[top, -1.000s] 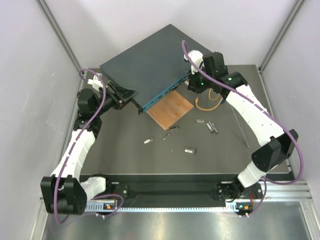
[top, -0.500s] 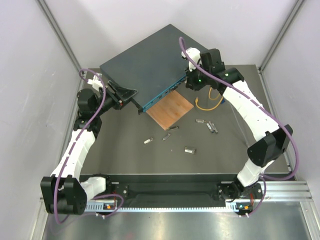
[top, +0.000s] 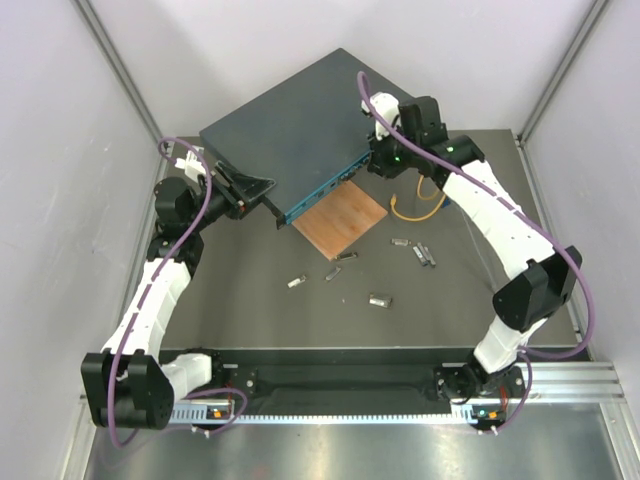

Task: Insert the plug into the switch port

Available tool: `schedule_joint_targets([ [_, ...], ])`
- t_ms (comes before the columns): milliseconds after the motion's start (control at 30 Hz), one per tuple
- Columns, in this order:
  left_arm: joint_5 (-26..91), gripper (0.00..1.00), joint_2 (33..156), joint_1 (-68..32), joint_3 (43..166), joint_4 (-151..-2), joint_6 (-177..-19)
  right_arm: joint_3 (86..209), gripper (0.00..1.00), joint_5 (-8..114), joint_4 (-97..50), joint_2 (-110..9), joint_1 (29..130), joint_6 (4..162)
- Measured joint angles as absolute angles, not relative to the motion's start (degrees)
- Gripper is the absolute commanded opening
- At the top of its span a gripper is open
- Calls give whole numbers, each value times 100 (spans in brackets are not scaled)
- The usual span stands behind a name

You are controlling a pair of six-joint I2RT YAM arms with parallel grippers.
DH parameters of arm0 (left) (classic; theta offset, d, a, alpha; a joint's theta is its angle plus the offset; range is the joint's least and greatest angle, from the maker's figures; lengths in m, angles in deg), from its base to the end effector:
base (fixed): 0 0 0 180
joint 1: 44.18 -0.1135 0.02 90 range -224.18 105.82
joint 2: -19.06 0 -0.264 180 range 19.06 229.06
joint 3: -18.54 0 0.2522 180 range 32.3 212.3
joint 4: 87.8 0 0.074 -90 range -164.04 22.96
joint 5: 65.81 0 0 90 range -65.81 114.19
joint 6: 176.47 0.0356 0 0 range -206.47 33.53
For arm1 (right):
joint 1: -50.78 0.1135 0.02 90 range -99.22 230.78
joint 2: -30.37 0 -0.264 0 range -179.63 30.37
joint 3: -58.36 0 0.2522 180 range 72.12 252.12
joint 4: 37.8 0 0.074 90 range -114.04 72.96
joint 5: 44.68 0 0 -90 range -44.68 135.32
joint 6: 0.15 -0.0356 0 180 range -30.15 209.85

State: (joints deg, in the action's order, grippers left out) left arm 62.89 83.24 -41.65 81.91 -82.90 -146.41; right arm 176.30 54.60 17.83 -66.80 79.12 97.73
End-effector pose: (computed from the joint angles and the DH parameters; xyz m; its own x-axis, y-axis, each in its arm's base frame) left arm 0.2572 -0.0336 0.3375 -0.6175 -0.6488 -0.4446 0.2426 0.3806 -0.8924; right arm 0.3302 0.1846 0.4025 -0.4181 -0.3792 -0.8254 -0.6484 0.7610 -0.0212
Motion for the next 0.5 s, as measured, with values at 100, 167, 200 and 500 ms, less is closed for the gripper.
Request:
schedule_joint_targets([
  [100, 6291, 0, 8324, -4165, 8191, -8290, -14641, 17566, 5, 5490, 1623, -6682, 7912, 9744],
  [167, 6291, 0, 8331, -4167, 8191, -8294, -14641, 17562, 20, 5504, 1584, -6686, 7912, 9723],
  [200, 6291, 0, 8333, -4167, 8191, -8294, -14641, 17560, 25, 5517, 1580, -6686, 7912, 9716],
  [500, 6318, 0, 8331, -4169, 8193, -8286, -14630, 17267, 55, 5646, 1333, -6511, 7857, 9963],
])
